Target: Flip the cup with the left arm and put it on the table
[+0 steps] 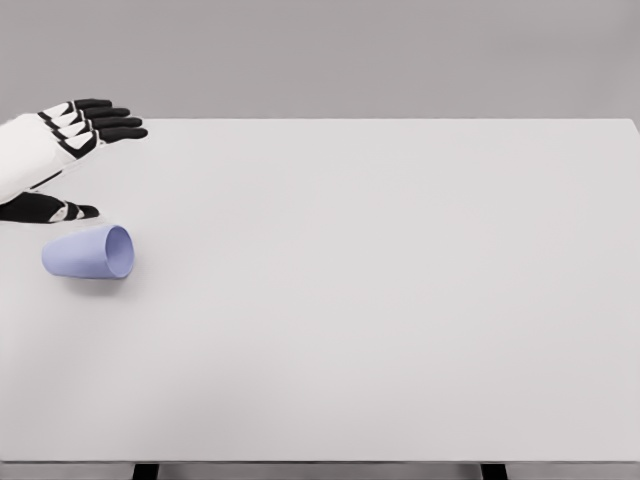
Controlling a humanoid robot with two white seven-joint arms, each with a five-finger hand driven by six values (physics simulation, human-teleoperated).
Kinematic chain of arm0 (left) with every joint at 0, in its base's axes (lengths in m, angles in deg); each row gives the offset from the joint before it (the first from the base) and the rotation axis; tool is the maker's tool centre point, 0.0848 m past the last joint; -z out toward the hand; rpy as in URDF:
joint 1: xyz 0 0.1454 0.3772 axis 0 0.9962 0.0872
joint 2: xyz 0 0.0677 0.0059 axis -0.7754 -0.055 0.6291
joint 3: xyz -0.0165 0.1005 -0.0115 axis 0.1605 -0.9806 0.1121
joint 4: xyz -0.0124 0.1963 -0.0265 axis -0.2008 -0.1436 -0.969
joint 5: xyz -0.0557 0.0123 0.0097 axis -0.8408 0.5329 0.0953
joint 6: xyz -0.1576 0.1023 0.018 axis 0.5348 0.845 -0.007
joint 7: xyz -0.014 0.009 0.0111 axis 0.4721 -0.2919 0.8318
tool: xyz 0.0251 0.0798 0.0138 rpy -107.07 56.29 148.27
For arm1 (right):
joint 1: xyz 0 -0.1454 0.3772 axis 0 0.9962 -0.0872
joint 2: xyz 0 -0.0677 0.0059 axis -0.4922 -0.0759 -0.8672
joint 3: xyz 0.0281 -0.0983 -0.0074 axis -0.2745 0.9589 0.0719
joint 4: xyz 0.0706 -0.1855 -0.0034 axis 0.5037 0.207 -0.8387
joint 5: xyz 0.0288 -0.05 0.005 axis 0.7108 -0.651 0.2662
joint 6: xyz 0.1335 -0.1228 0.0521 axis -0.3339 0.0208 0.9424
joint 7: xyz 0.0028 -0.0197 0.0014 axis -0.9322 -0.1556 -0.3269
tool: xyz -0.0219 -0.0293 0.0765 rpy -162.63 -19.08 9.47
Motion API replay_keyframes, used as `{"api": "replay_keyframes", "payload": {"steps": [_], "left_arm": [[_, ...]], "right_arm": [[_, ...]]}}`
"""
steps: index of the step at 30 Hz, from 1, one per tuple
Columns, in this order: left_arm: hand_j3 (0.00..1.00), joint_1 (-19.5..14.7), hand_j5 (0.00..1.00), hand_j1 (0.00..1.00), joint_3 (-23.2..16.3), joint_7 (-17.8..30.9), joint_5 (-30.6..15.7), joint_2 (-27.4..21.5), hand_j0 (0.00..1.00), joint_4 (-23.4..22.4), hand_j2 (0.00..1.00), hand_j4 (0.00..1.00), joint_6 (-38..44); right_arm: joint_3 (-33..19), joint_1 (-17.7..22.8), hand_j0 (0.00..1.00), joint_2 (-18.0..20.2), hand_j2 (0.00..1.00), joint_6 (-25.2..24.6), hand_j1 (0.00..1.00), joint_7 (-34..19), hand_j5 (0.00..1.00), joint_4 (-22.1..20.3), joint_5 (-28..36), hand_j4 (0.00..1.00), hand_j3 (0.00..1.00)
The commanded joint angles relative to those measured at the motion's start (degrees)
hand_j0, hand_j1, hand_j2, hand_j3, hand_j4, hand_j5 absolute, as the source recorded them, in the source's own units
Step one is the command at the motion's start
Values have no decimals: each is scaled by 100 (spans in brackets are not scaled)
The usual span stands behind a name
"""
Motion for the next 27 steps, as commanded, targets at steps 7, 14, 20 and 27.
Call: {"api": "replay_keyframes", "payload": {"steps": [7,14,20,27], "left_arm": [[99,-1512,99,99,-25,2488,-2278,504,99,-10,99,99,3921],[100,-1362,100,100,-956,2488,-1988,645,100,8,100,100,5099],[100,-1345,100,100,-1273,2488,-2023,179,100,34,100,100,5293],[100,-1336,100,100,-1580,2488,-1979,-76,100,43,100,100,5267]], "right_arm": [[0,-9,100,0,100,1,100,-1,100,1,0,100,100],[0,-9,100,0,100,1,100,-1,100,1,0,100,100],[0,-9,100,0,100,1,100,-1,100,1,0,100,100],[0,-9,100,0,100,1,100,-1,100,1,0,100,100]]}}
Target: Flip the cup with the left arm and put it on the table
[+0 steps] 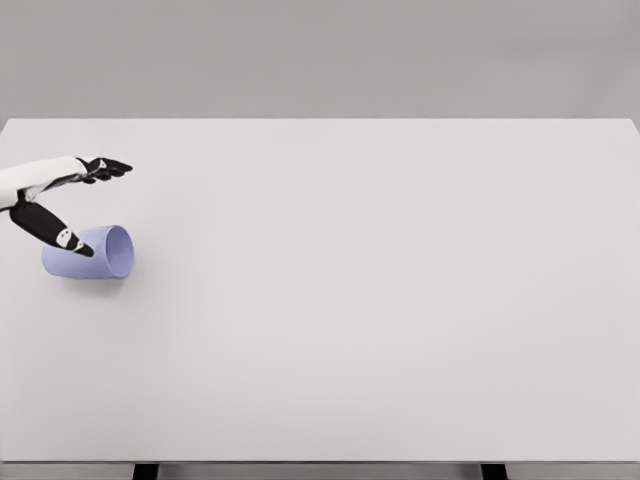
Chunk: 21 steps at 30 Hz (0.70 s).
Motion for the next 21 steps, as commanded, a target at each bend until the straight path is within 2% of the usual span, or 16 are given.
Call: {"api": "replay_keyframes", "payload": {"steps": [1,5,7,12,13,21], "left_arm": [[100,0,100,100,-101,-1,69,-75,100,3,100,100,-7],[100,123,100,100,-101,-1,658,-49,100,3,100,100,-24],[100,141,100,100,-101,-1,1106,12,100,3,100,100,-59],[100,141,100,100,-232,-1,1528,56,100,3,100,100,-305],[100,254,100,100,-232,-1,1686,109,100,3,100,100,-305],[100,387,100,100,-224,-1,1871,303,100,-5,100,100,-279]], "right_arm": [[0,0,100,0,100,-8,100,-1,100,0,0,100,100],[0,0,100,0,100,1,100,-1,100,0,0,100,100],[0,0,100,0,100,1,100,-1,100,0,0,100,100],[0,0,100,0,100,1,100,-1,100,0,0,100,100],[0,0,100,0,100,1,100,-1,100,0,0,100,100],[0,0,100,0,100,1,100,-1,100,0,0,100,100]]}}
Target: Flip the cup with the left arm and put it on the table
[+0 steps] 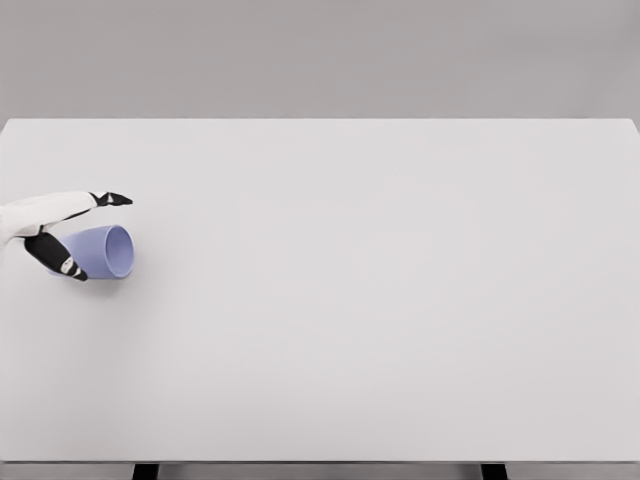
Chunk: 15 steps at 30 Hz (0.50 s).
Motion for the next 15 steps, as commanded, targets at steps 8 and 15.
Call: {"api": "replay_keyframes", "payload": {"steps": [8,15], "left_arm": [[100,141,100,100,19,-2,368,228,100,-40,100,100,37],[100,202,100,100,28,-2,394,237,100,-181,100,100,28]], "right_arm": [[0,0,100,0,100,1,100,-1,100,0,0,100,100],[0,0,100,0,100,1,100,-1,100,0,0,100,100]]}}
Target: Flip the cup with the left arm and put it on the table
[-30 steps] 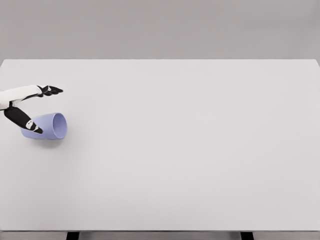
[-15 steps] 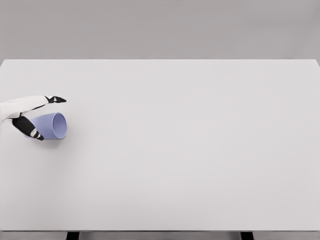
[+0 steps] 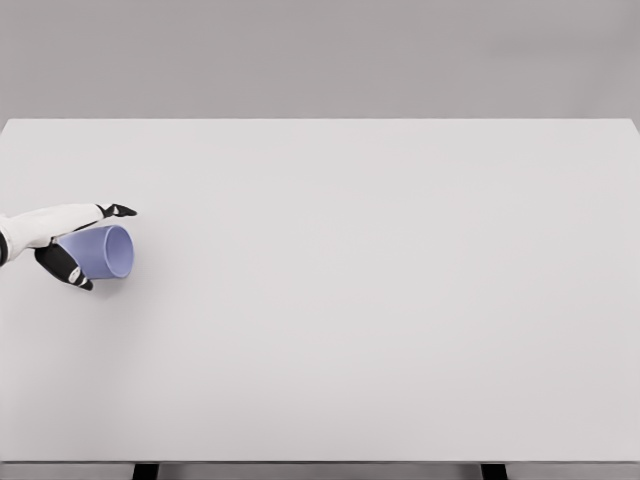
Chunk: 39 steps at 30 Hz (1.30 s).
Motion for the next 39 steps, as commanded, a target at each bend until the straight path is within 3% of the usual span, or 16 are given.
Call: {"api": "replay_keyframes", "payload": {"steps": [1,14,27,34,39], "left_arm": [[100,0,100,100,2,-2,12,-1,100,-95,100,100,-9],[98,9,98,98,-6,-2,126,219,98,-323,98,98,-35],[68,9,68,68,2,-2,117,219,68,-323,68,68,-35],[63,-44,63,63,108,-2,56,219,63,-323,63,63,-44],[62,-44,62,62,556,-2,-15,456,62,-314,62,62,-44]], "right_arm": [[0,0,100,0,100,1,100,-1,100,0,0,100,100],[0,0,100,0,100,1,100,-1,100,0,0,100,100],[0,0,100,0,100,1,100,-1,100,0,0,100,100],[0,0,100,0,100,1,100,-1,100,0,0,100,100],[0,0,100,0,100,1,100,-1,100,0,0,100,100]]}}
